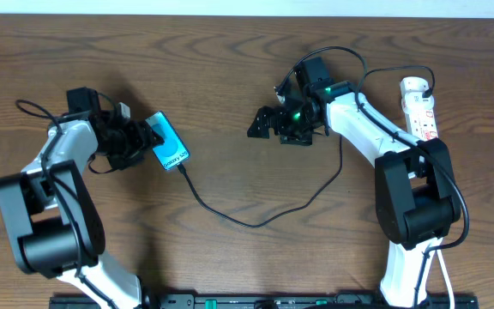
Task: Plug charger to phone and switch on socket
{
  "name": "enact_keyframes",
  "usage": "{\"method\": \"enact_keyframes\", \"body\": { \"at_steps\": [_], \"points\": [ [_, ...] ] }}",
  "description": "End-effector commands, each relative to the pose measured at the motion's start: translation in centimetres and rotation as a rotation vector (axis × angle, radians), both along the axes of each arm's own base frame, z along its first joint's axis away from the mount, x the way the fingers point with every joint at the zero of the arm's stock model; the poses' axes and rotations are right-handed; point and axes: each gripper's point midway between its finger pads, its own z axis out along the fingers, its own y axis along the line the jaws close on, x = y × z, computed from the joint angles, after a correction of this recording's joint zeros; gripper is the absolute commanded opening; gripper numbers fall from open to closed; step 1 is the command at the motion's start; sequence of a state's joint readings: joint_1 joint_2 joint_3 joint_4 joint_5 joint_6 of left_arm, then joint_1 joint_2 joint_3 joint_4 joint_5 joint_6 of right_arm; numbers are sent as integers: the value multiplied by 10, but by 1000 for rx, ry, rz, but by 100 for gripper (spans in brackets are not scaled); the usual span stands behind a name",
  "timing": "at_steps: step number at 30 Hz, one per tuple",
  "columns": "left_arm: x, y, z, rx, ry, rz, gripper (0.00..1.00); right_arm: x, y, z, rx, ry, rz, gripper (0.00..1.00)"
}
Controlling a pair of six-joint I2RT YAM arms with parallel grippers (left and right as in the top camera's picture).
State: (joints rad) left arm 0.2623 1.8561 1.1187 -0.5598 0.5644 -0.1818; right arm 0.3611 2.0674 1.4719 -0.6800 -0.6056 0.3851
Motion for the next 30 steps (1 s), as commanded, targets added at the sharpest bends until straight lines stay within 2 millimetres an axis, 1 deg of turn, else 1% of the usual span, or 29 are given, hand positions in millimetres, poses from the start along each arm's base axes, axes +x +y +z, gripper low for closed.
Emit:
{"method": "enact_keyframes", "body": {
  "at_steps": [1, 3, 5, 6, 8, 11, 13, 14, 17, 19, 21, 24, 26, 30],
  "points": [
    [3, 7, 35, 48, -91, 9, 76, 8, -1, 13, 14, -39, 2, 99],
    [4, 3, 58, 36, -149, 2, 77, 9, -1, 17, 17, -50, 4, 99],
    [4, -3, 81, 12, -211, -10, 78, 11, -4, 26, 22, -76, 5, 99],
    [3, -7, 94, 2, -246, -17, 79, 13, -8, 34, 23, -91, -5, 99],
    [1, -9, 115, 0, -299, -20, 84, 15, -15, 54, 33, -129, -16, 99],
    [-5, -11, 139, 13, -352, -17, 86, 19, -39, 89, 6, -205, -64, 99],
    [-11, -13, 152, 22, -382, -18, 86, 18, -63, 114, -39, -257, -121, 99],
    [-13, -13, 156, 24, -389, -18, 87, 18, -73, 123, -59, -277, -145, 99],
    [-20, -15, 169, 31, -415, -19, 87, 12, -120, 161, -138, -355, -260, 99],
    [-21, -16, 173, 35, -429, -20, 87, 7, -151, 180, -191, -394, -338, 99],
    [-22, -16, 176, 37, -437, -20, 87, 2, -183, 192, -254, -421, -422, 99],
    [-22, -16, 175, 36, -434, -20, 87, -7, -233, 200, -349, -423, -551, 99],
    [-22, -16, 174, 36, -432, -20, 87, -11, -262, 199, -394, -401, -624, 99],
    [-21, -16, 174, 37, -433, -20, 87, -15, -301, 188, -425, -345, -706, 99]
  ]
}}
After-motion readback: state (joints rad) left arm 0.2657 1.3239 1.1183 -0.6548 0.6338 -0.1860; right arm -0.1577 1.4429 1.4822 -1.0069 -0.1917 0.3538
